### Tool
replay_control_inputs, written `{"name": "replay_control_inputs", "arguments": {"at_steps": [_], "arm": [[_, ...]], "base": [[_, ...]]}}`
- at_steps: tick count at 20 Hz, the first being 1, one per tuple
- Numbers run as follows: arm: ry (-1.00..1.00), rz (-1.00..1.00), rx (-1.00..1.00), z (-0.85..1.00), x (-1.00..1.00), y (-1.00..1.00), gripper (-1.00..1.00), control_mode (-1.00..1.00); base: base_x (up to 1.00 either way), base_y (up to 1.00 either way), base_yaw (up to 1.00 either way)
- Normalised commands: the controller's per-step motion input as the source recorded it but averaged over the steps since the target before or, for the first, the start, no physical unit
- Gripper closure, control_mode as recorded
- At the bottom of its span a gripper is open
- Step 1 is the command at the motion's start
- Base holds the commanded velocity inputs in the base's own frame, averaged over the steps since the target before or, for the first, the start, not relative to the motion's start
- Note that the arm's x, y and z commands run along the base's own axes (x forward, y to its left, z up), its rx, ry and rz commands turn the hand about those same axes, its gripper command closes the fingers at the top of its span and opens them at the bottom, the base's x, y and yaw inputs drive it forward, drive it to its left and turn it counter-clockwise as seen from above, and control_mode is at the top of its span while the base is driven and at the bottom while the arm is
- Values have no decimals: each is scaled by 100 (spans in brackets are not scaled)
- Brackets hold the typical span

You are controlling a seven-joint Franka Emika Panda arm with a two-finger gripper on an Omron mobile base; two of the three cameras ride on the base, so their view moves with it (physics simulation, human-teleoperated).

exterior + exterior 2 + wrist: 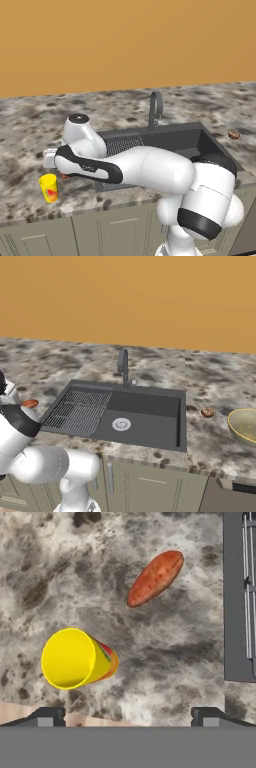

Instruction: Remove the sweet potato and mushroom from the sink. Then move the bowl and cup from the counter to the sink for washing.

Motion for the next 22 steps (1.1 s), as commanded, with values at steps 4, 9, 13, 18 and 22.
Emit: {"name": "replay_control_inputs", "arguments": {"at_steps": [4, 9, 13, 18, 22], "arm": [[0, 0, -2, -13, 0, 10, -100, -100], [0, 0, -2, -15, 0, 11, -100, -100], [0, 0, -2, -11, 0, 8, -100, -100], [0, 0, -3, -12, 3, 8, -100, -100], [0, 0, -3, -11, 4, 8, -100, -100]], "base": [[0, 0, 0], [0, 0, 0], [0, 0, 0], [0, 0, 0], [0, 0, 0]]}}
